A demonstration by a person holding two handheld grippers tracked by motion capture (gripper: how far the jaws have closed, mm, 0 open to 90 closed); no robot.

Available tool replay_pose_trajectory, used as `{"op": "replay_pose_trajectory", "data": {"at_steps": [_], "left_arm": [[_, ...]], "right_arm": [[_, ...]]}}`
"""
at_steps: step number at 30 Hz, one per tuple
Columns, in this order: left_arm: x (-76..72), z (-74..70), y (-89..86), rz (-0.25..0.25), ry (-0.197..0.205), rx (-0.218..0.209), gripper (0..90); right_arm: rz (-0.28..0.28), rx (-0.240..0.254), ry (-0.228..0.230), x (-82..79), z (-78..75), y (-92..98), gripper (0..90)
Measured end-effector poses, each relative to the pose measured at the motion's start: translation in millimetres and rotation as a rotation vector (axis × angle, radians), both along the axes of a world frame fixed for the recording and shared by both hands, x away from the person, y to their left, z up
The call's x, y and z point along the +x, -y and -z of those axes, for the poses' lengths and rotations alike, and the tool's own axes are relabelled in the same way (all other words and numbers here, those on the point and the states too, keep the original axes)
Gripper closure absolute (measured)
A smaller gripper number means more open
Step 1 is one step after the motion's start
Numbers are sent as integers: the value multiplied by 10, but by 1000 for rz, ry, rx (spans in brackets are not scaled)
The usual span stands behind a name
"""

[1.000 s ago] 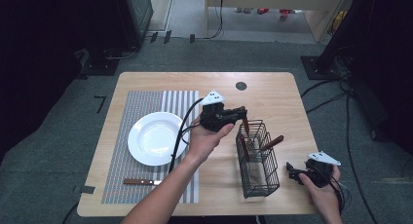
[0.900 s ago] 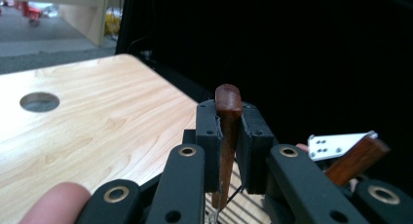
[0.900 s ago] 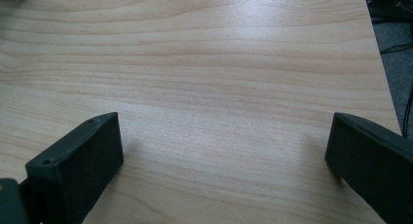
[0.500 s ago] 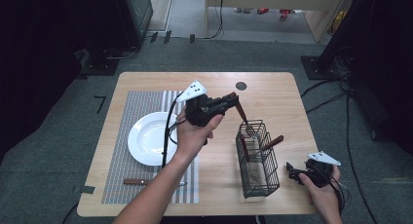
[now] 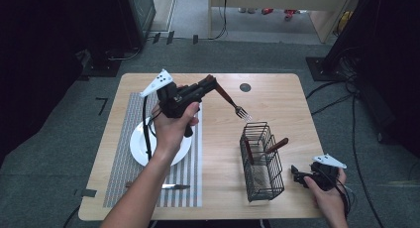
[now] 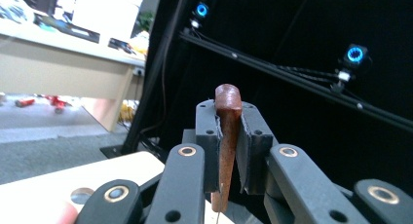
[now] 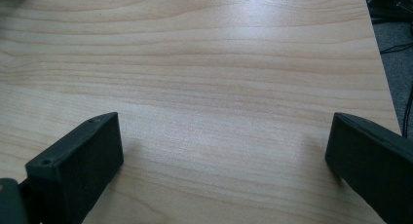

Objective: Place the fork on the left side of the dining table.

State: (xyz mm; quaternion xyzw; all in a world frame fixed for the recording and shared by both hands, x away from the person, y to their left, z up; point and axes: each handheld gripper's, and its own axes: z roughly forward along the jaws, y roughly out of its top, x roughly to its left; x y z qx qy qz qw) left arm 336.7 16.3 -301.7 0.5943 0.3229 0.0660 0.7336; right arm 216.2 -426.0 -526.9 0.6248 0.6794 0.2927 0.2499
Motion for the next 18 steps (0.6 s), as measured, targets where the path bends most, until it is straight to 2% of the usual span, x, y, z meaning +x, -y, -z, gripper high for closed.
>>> {"op": "replay_pose_trajectory", "data": {"at_steps": [3,6,13,15,18], "left_arm": [[72,39,-131,-31,-15,-22,825],[160,115,-292,-89,-30,-31,825],[393,382,-655,-192,-122,-86,825],[443,450,-739,-207,-145,-98,825],[525,572,-877,-256,-169,-104,825]], "right_arm": [[0,0,0,0,0,0,0],[0,0,-1,0,-1,0,0],[0,0,-1,0,0,0,0],[-1,-1,0,0,0,1,0],[0,0,-1,0,0,0,0]]}}
